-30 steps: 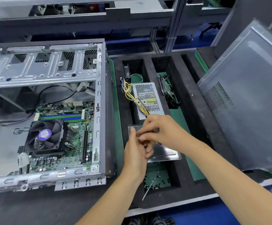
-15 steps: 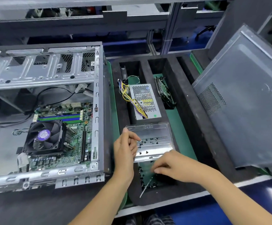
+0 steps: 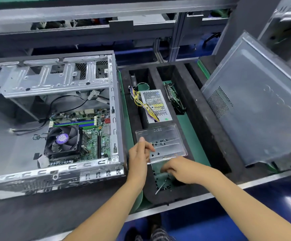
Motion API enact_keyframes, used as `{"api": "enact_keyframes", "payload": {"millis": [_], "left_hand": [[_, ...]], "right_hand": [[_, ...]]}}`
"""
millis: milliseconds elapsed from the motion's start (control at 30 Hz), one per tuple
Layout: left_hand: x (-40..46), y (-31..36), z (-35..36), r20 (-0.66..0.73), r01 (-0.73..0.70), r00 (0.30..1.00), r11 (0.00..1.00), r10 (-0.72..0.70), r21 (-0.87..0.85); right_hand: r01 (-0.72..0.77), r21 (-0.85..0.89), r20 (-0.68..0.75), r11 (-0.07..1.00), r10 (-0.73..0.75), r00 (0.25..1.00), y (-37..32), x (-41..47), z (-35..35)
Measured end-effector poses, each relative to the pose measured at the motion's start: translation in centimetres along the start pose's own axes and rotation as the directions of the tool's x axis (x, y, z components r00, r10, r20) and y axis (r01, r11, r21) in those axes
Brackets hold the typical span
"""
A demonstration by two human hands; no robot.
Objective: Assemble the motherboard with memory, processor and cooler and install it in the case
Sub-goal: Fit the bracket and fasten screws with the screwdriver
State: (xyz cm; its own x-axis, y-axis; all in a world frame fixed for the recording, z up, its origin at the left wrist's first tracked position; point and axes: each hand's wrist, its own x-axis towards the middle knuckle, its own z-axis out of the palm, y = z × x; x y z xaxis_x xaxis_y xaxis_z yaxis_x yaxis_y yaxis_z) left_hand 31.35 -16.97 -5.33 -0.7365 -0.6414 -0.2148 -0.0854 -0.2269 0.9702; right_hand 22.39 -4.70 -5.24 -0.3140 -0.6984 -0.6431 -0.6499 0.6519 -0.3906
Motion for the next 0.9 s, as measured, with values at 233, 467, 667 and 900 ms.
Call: {"api": "enact_keyframes", "payload": {"millis": [233,467,667,900], "left_hand": [[0.1,-1.0,0.1,-0.037,-0.095,0.995,0.995,0.095,0.023],[0.3,-1.3,0.0,-0.033,-0.098,0.994,0.993,0.1,0.058],[0.2,-1.1,0.1,-0.046,-0.093,0.994,0.994,0.096,0.063],[0.4,-1.2,0.1,-0.063,-0.083,0.994,0.995,0.086,0.057]], "right_hand": [[-0.058,-0.162,0.021,0.985,0.062,0.998,-2.4,4.7,3.3],[0.011,0.027,0.056,1.0,-0.013,0.998,-0.9,5.2,4.2],[-0.004,0.031,0.197,1.0,-0.002,0.98,-0.6,4.9,4.2],[-0.081,0.02,0.269,0.997,0.072,0.961,-1.6,5.0,4.0]]}}
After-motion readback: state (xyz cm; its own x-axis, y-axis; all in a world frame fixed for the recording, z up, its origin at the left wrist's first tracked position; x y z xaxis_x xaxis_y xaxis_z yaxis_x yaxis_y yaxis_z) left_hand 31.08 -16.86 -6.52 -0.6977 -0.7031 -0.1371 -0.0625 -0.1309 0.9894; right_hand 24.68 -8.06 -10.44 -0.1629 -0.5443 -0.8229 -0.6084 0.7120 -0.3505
